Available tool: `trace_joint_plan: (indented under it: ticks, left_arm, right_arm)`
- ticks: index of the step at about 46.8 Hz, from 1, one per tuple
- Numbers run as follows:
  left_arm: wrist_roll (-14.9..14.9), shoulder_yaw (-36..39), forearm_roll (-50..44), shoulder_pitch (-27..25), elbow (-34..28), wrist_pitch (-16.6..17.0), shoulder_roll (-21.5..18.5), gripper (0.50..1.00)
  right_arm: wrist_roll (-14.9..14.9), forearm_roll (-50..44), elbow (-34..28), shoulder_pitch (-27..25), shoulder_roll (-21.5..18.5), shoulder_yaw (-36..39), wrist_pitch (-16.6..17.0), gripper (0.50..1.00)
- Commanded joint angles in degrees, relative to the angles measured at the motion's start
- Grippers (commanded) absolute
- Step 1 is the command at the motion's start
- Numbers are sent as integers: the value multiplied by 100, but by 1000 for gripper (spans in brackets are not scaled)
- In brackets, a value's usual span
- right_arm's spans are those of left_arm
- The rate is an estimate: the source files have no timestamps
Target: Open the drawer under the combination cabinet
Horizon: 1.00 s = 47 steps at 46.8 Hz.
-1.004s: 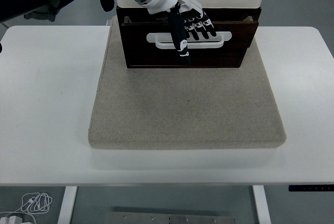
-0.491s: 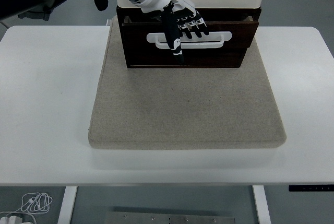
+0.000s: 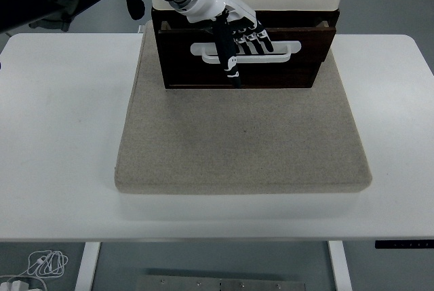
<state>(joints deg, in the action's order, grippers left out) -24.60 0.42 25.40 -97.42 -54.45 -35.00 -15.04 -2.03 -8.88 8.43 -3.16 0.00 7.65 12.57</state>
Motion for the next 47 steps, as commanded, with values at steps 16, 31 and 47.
trace_joint_plan:
  ticks: [16,31,47]
  left_arm:
    - [-1,108,0,22,-39,0,9,1000]
    - [8,99,-18,22,-100,0,9,1000]
    - [8,38,-53,13,-127,0,-34,1000]
  right_arm:
    - [1,0,0,0,0,0,0,926]
    - [1,0,0,0,0,0,0,926]
    - [1,0,0,0,0,0,0,926]
